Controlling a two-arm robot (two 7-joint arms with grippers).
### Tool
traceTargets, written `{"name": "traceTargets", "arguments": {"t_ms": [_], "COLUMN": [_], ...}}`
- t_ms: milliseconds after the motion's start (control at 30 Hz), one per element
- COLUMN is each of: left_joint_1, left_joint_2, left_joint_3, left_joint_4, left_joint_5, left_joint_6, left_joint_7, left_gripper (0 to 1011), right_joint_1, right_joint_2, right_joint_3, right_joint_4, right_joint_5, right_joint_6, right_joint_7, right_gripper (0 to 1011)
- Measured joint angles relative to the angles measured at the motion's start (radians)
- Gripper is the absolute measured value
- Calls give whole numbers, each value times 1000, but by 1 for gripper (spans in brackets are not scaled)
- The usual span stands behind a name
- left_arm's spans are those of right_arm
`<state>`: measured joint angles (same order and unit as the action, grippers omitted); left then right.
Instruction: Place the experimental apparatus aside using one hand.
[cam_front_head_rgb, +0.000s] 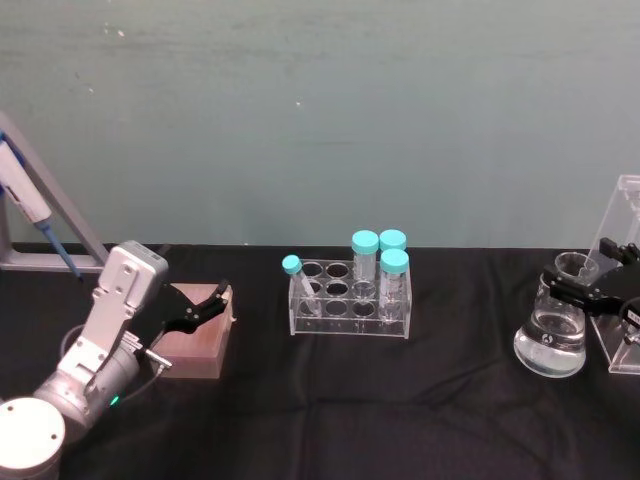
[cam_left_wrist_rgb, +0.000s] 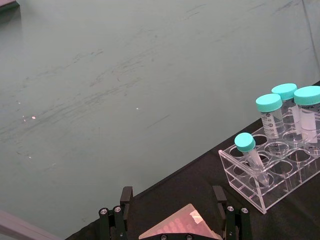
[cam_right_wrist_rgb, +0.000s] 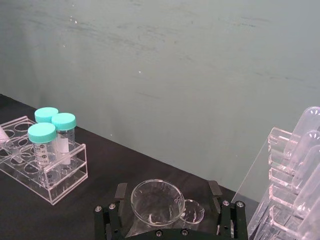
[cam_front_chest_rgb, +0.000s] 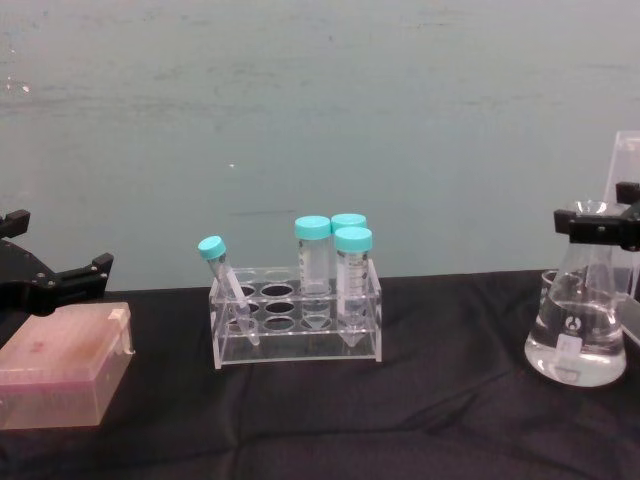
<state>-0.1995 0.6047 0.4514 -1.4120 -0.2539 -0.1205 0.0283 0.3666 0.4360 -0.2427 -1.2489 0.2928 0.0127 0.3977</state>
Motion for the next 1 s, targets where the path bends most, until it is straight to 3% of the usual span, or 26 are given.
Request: {"name": "traceTargets", "arguments": {"t_ms": [400, 700, 1000], "left_joint_1": [0, 0, 0], "left_joint_2": [0, 0, 0], "left_joint_3": [0, 0, 0], "left_joint_4": [0, 0, 0], "left_joint_5": [0, 0, 0], "left_joint_6": [0, 0, 0], "left_joint_7": [0, 0, 0], "left_gripper": [1000, 1000, 1000], "right_joint_1": [-3, -27, -72], "right_joint_2": [-2, 11, 55], "right_joint_3": [8, 18, 20], "right_joint_4": [-17, -75, -160], "right_joint_5": [-2, 15, 63], "right_joint_6": [-22, -41, -73], "right_joint_7": [23, 45, 118], "right_gripper": [1003, 1003, 1003]}}
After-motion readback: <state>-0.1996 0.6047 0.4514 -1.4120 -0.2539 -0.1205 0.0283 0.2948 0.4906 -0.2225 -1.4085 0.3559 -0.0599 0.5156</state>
